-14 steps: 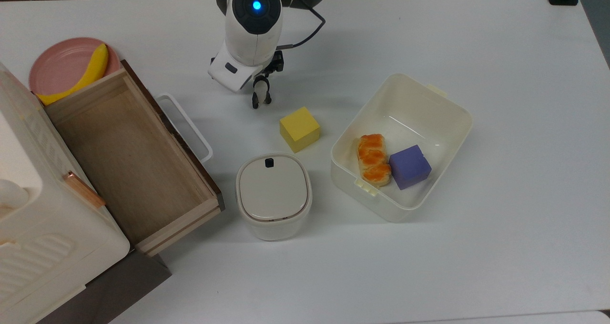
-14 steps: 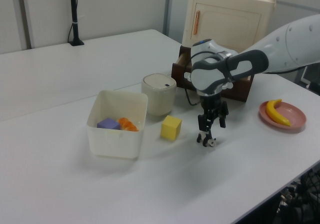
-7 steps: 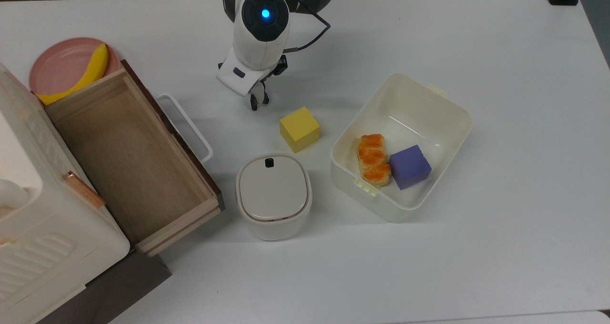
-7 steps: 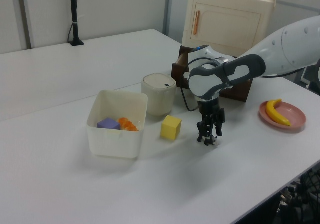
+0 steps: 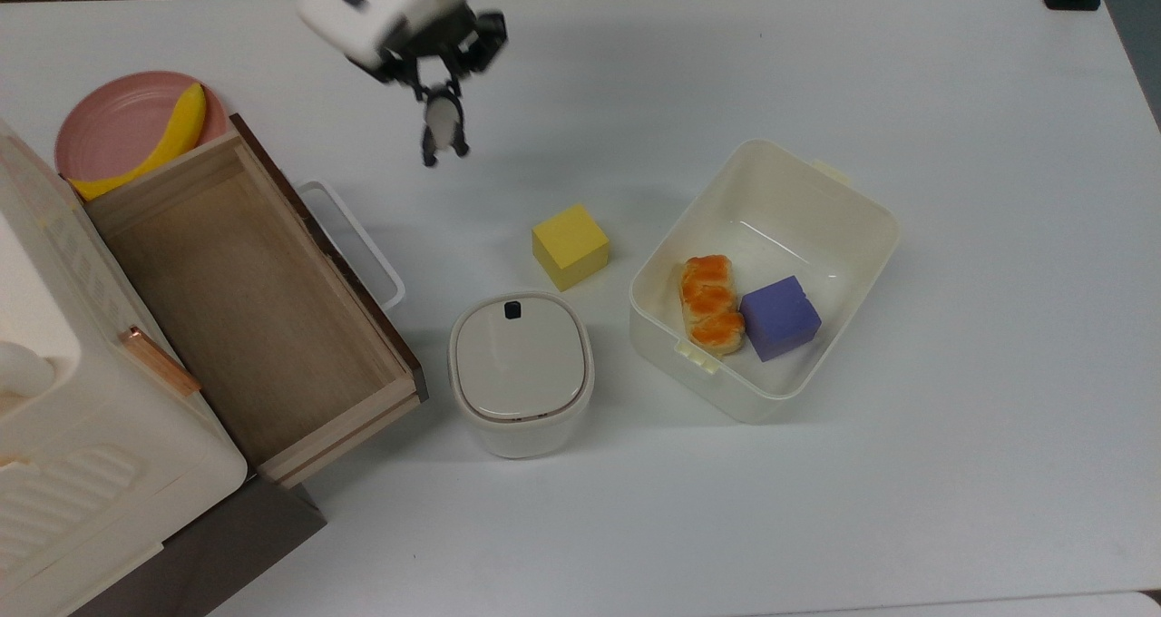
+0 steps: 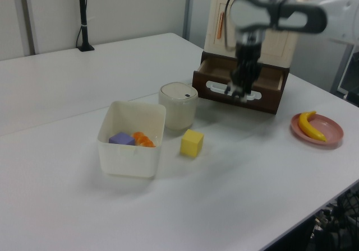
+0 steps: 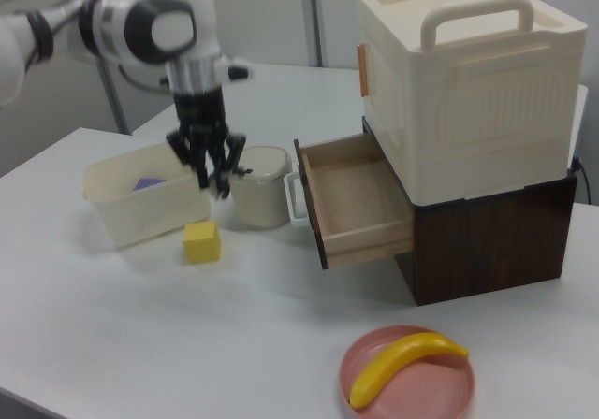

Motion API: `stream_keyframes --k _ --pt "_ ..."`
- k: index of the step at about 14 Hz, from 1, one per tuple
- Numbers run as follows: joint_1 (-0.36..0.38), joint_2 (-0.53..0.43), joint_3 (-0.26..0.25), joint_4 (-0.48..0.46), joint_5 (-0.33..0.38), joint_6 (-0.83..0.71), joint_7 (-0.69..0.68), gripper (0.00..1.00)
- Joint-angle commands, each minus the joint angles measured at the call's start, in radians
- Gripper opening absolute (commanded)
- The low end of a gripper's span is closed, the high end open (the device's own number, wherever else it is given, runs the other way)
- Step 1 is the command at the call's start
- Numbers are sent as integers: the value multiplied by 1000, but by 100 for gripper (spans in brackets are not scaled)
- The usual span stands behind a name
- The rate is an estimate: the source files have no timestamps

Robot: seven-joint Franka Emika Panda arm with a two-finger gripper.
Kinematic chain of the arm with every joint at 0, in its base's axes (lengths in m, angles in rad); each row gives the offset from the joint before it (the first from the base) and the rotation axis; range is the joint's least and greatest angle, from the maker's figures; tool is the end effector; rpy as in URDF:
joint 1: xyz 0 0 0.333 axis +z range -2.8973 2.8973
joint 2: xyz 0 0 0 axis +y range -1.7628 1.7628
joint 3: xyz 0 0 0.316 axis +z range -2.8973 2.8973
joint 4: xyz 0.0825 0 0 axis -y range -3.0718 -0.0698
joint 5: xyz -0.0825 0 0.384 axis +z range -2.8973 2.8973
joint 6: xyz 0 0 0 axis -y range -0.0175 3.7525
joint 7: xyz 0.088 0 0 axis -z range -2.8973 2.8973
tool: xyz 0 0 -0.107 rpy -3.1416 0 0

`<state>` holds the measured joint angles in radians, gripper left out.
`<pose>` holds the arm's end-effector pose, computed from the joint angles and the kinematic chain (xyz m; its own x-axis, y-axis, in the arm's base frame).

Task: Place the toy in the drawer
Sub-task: 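Carry the panda toy over the open wooden drawer and lower it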

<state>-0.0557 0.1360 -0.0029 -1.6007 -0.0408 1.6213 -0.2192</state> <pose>0.5908 -0.0387 0.5365 0.9793 0.1622 -0.1213 0.1651 -0.9862 0.0146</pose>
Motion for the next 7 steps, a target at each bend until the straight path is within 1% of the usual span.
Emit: stream_keyframes --k 1,2,3,5,7 --pt "-64 27 -5 120 44 0 -25 0" --pt "-90 30 -5 125 61 59 -20 0" --pt "-120 36 -6 124 80 165 10 0" --pt "-171 85 -6 122 81 285 85 0" --pt "-209 122 -6 120 81 348 144 0"
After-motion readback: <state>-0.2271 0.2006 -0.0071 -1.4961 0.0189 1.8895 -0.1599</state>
